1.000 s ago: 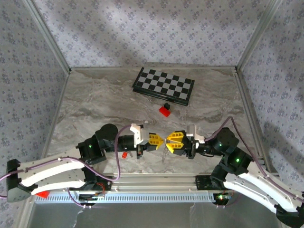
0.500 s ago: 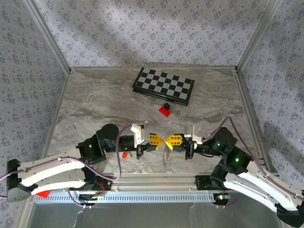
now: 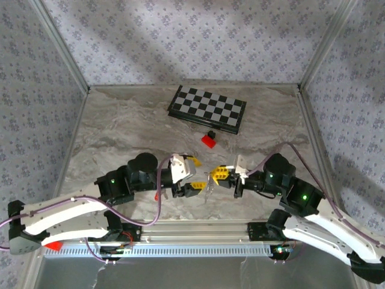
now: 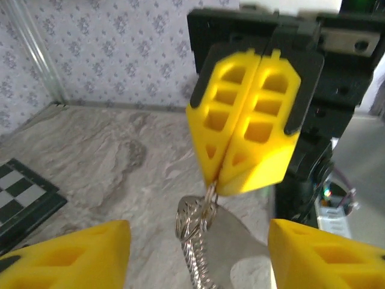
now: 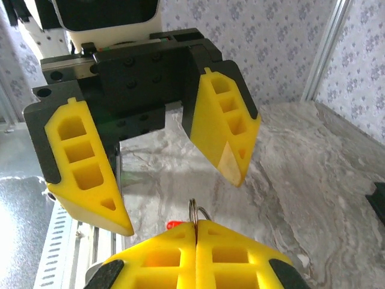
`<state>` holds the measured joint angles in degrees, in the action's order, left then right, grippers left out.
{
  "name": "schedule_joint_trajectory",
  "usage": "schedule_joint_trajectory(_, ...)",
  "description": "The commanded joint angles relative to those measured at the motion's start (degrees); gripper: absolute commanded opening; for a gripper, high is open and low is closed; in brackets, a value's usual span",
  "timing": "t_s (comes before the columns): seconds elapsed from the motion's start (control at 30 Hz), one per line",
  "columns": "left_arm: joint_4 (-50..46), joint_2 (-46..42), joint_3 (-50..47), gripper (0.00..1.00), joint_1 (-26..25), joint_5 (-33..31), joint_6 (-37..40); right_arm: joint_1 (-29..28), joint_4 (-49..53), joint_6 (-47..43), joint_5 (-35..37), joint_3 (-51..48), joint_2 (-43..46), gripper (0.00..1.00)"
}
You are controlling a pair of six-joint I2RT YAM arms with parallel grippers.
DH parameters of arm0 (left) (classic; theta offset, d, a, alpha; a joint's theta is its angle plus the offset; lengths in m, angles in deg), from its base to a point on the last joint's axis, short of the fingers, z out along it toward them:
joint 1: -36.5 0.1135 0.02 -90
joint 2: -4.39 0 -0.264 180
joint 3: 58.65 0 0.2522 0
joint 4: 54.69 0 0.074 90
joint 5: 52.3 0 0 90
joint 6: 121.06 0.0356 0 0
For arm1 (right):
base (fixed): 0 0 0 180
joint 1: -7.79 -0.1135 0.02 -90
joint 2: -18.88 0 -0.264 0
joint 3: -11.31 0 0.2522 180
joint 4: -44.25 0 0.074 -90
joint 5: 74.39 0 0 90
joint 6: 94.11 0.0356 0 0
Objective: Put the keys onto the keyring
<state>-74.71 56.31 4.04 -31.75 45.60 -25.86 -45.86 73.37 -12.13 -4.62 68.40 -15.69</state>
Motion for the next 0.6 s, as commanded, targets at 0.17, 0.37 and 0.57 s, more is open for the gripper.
schedule_joint_trajectory(0.17,-3.39,-3.28,0.01,0.51,-0.31,1.01,-0.03,-0.33,1.59,-1.31,0.91,2.99,-0.95,0.00)
schedule_joint_trajectory(0.37,-1.57,-2.49,-1.31,0.51,-0.40,3.62,-1.23,-0.38,1.05,-0.79,0.45,3.18,-1.12,0.00)
schedule_joint_trajectory(0.57,-1.16,-2.27,-1.55,0.46,-1.15,3.57,-1.27,-0.58,1.32,-0.59,0.55,3.34,-0.92,0.00)
